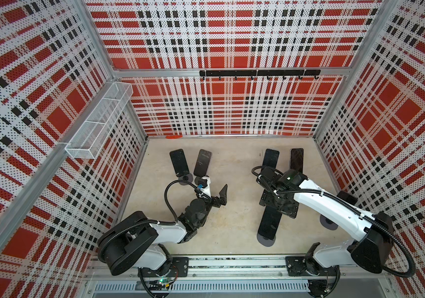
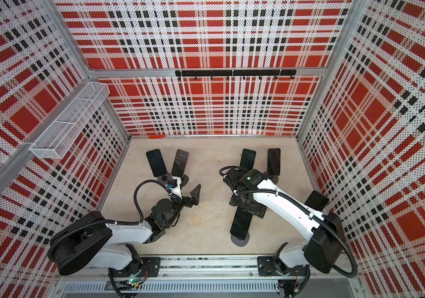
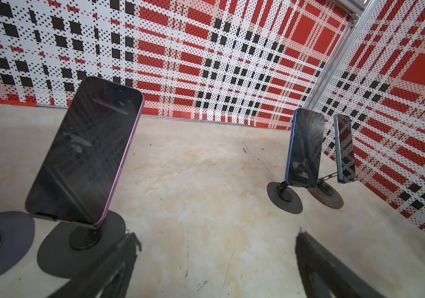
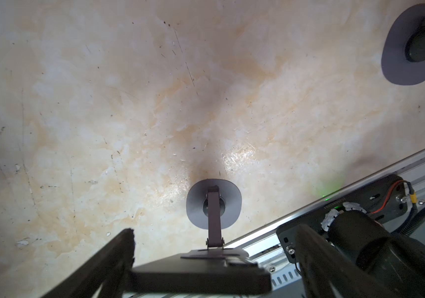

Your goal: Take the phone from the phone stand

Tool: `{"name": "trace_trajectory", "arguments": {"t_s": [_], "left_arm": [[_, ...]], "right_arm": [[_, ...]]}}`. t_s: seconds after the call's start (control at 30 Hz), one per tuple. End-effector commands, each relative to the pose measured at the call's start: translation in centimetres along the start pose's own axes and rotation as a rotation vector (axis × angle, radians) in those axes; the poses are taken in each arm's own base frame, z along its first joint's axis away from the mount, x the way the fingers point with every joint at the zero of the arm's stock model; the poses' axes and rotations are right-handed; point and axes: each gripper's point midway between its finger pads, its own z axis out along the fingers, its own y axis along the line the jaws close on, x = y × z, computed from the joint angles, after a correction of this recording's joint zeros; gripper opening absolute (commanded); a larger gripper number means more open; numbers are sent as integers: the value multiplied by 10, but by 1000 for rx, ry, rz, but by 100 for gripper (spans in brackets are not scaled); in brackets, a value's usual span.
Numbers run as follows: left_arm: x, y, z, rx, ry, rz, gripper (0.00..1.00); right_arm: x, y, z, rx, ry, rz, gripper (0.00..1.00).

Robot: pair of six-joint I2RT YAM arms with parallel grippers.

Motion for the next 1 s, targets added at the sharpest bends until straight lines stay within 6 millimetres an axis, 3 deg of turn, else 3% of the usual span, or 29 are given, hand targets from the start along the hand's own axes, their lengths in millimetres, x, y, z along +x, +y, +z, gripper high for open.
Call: {"name": "trace_trajectory", "arguments": {"t_s": [0.0, 0.57, 0.97], "left_arm": [[-3, -4, 4, -5, -7, 6, 98], [0, 1, 5, -30, 0, -10, 98], [3, 5, 6, -56, 7, -12, 98]], "right_arm": [[5, 6, 2, -40, 3, 34, 100], [13, 6, 18, -21, 2, 29, 97], [26, 7, 32, -16, 32, -7, 81]]}}
